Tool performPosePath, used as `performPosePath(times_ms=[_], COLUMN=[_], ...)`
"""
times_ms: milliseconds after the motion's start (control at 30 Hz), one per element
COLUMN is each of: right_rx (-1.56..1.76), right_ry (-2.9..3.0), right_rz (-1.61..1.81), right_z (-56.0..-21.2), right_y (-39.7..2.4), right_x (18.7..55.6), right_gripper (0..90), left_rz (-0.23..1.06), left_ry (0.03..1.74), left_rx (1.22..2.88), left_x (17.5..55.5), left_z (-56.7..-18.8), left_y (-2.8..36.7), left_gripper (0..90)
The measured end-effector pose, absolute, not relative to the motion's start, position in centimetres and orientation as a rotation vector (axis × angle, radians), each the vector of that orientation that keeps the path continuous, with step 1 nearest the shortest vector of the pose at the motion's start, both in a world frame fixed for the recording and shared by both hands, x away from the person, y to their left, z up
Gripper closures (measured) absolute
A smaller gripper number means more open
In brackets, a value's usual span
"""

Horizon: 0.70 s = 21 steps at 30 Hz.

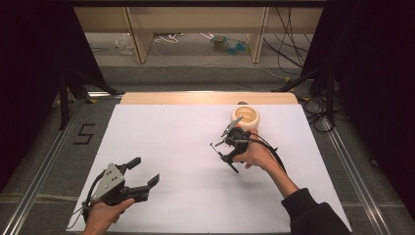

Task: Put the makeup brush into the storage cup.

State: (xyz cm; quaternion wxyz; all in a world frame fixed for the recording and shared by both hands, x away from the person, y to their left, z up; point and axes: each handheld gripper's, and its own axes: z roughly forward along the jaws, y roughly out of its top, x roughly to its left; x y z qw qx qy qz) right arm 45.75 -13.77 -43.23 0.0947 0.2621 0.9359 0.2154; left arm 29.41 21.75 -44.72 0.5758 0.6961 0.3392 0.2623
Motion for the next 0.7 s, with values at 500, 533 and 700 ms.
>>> performPosePath(times_ms=[500, 533, 700], right_rx=[0.775, 0.771, 0.761], right_ry=[2.821, 2.821, 2.838], right_rz=[0.563, 0.561, 0.529], right_z=[-43.62, -43.68, -43.96], right_y=[-13.25, -13.16, -12.76], right_x=[46.47, 46.51, 46.75], right_gripper=[34.4, 34.8, 36.0], left_rz=[0.621, 0.624, 0.622], left_ry=[0.785, 0.783, 0.784], left_rx=[1.635, 1.641, 1.639], left_x=[29.42, 29.42, 29.42], left_z=[-44.68, -44.67, -44.67], left_y=[21.79, 21.84, 21.84], left_gripper=[16.0, 16.0, 16.0])
